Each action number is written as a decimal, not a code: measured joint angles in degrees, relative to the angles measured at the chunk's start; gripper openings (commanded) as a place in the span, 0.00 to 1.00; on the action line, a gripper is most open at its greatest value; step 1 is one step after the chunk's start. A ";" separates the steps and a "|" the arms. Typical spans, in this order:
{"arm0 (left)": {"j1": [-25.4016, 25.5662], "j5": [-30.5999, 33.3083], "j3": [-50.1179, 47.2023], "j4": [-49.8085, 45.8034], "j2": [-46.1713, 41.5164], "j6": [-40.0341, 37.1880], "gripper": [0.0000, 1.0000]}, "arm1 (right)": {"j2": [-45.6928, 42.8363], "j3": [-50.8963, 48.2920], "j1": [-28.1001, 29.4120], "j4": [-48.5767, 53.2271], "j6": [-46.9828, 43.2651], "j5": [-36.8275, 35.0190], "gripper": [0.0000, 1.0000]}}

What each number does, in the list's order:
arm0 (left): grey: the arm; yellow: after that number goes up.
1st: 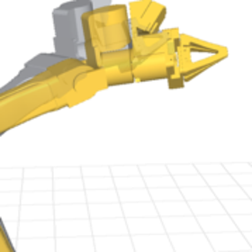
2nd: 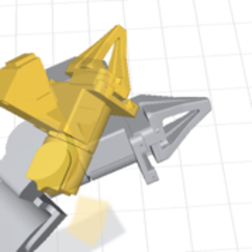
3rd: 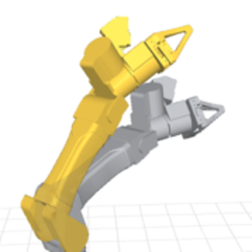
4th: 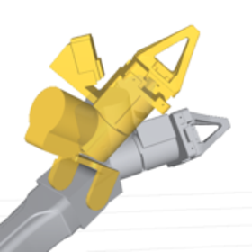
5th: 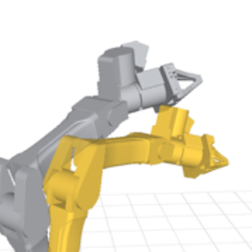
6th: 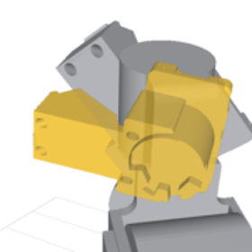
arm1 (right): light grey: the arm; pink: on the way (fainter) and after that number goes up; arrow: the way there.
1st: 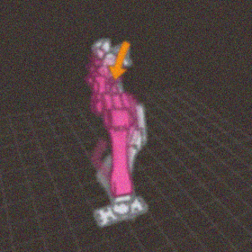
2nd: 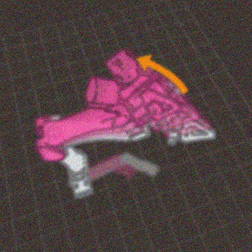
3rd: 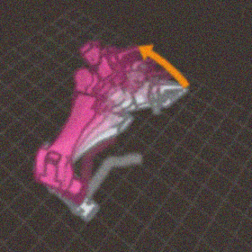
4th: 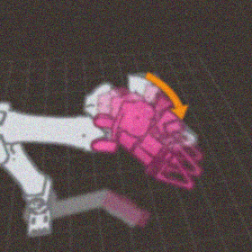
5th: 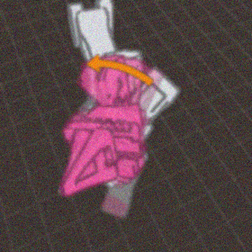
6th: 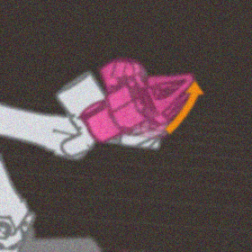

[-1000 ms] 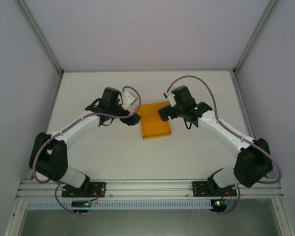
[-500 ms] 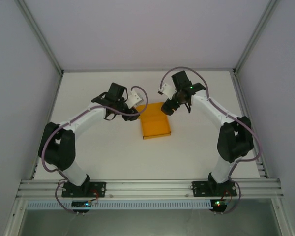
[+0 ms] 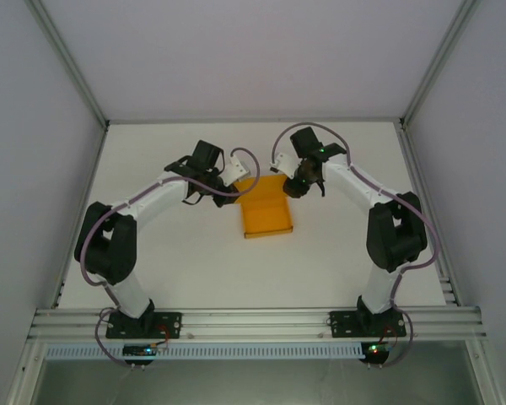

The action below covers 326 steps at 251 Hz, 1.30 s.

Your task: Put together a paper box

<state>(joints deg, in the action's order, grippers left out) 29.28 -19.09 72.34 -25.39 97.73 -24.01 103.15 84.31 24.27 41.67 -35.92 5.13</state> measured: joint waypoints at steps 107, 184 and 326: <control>0.85 6.99 0.04 4.57 -0.09 7.85 0.00 | -1.07 0.00 1.73 -1.16 8.17 -3.39 0.02; 1.25 12.37 0.07 10.25 -0.98 22.67 0.00 | -3.72 -2.05 6.16 -6.73 35.95 -10.75 0.03; 4.24 21.81 -6.38 19.76 -2.45 42.25 0.01 | -4.02 -7.56 9.86 -17.97 61.46 -14.82 0.04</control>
<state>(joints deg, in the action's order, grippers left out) 33.52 2.72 65.95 -5.63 95.29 18.24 99.13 76.75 34.13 23.70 25.54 -9.69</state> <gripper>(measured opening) 0.062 0.059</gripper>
